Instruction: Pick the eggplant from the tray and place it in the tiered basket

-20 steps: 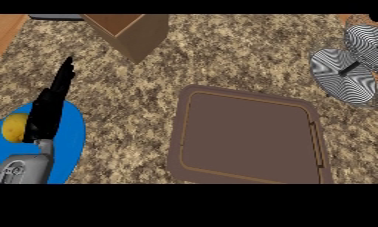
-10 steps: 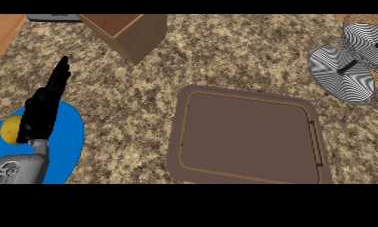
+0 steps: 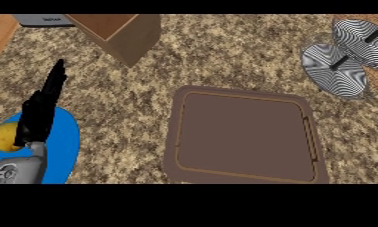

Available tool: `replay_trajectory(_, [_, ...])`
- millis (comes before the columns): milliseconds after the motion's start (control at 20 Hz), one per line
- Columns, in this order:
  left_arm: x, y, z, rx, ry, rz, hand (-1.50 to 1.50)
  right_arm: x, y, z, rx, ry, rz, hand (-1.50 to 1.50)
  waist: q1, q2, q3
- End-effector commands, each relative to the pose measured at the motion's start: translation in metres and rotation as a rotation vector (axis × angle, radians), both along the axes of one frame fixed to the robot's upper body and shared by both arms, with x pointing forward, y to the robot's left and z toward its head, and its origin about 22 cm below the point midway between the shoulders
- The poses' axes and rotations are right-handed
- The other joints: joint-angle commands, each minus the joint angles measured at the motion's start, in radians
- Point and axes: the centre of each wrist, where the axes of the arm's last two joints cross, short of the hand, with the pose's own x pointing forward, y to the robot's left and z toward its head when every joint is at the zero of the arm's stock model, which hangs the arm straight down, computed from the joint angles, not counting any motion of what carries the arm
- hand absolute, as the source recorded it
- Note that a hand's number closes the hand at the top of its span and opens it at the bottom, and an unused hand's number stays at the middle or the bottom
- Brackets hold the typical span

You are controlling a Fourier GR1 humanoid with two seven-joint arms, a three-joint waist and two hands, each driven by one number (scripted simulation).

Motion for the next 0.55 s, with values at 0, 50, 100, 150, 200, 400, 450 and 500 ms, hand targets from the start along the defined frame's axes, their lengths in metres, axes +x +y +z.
replay_trajectory(0, [-0.003, -0.006, -0.012, 0.003, 0.015, 0.030, 0.00, -0.023, 0.001, 0.000, 0.085, -0.023, -0.012, -1.50, -0.037, -0.008, 0.002])
replay_trajectory(50, [-0.011, 0.006, -0.011, 0.003, 0.010, 0.022, 0.00, -0.037, -0.013, 0.017, 0.088, -0.007, -0.019, -1.50, -0.027, -0.006, 0.002])
replay_trajectory(100, [-0.008, -0.002, -0.009, -0.001, 0.009, 0.019, 0.00, -0.042, -0.008, -0.003, 0.109, 0.008, 0.010, -1.50, -0.039, -0.009, 0.003])
replay_trajectory(150, [-0.010, 0.001, -0.008, -0.003, 0.029, 0.050, 0.00, -0.050, -0.012, -0.006, 0.111, 0.001, 0.010, -1.50, -0.061, -0.016, 0.003])
replay_trajectory(200, [-0.012, 0.011, 0.001, 0.017, 0.022, 0.045, 0.00, -0.059, -0.012, 0.006, 0.101, -0.016, 0.001, -1.50, -0.048, -0.014, 0.003])
replay_trajectory(400, [-0.027, 0.017, -0.011, 0.025, 0.016, 0.063, 0.00, -0.095, -0.015, -0.006, 0.095, -0.076, 0.048, -1.50, -0.079, -0.020, 0.004])
replay_trajectory(450, [-0.029, 0.009, -0.015, -0.007, 0.036, 0.082, 0.00, -0.102, -0.011, -0.003, 0.095, -0.073, 0.077, -1.50, -0.088, -0.022, 0.004])
replay_trajectory(500, [-0.019, 0.007, -0.002, -0.007, 0.034, 0.067, 0.00, -0.110, -0.011, -0.018, 0.122, -0.073, 0.071, -1.50, -0.091, -0.019, 0.005])
